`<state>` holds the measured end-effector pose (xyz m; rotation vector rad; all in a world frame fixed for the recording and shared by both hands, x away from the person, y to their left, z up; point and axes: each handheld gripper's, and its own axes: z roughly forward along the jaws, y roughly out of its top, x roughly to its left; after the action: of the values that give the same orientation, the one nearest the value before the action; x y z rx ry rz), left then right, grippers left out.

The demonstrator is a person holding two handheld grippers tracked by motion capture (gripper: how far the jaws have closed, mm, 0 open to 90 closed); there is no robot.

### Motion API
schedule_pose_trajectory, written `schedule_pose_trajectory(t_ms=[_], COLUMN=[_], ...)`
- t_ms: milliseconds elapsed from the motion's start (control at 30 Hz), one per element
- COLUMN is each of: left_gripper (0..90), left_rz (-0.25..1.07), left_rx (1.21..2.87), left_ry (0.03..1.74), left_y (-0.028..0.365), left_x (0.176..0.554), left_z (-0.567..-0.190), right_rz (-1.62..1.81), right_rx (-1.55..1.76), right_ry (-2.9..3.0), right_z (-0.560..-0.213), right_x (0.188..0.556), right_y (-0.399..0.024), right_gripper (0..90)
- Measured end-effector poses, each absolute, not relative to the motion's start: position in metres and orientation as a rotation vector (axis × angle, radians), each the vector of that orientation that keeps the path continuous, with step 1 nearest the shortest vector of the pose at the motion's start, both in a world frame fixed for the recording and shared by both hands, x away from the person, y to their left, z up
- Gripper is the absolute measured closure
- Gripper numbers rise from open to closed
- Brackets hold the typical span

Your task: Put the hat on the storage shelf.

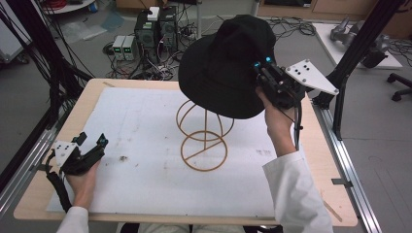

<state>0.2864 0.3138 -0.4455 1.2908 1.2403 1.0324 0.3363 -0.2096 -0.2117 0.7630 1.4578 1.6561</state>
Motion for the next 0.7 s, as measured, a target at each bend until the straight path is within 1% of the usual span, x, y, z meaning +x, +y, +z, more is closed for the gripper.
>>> schedule_pose_trajectory(t_ms=[433,700], left_gripper=[31.2,31.2], left_rz=[1.034,1.032], left_rx=[1.291,1.289], left_ry=[1.24,1.239], left_y=[0.314,0.314], left_x=[0.286,0.286], left_z=[-0.445,-0.445], right_rz=[1.73,1.745], right_rx=[0.656,0.643], right_ry=[1.525,1.573], right_z=[-0.223,-0.227], right_x=[0.311,0.307], right_y=[-0.18,-0.173], right_gripper=[86.8,86.7])
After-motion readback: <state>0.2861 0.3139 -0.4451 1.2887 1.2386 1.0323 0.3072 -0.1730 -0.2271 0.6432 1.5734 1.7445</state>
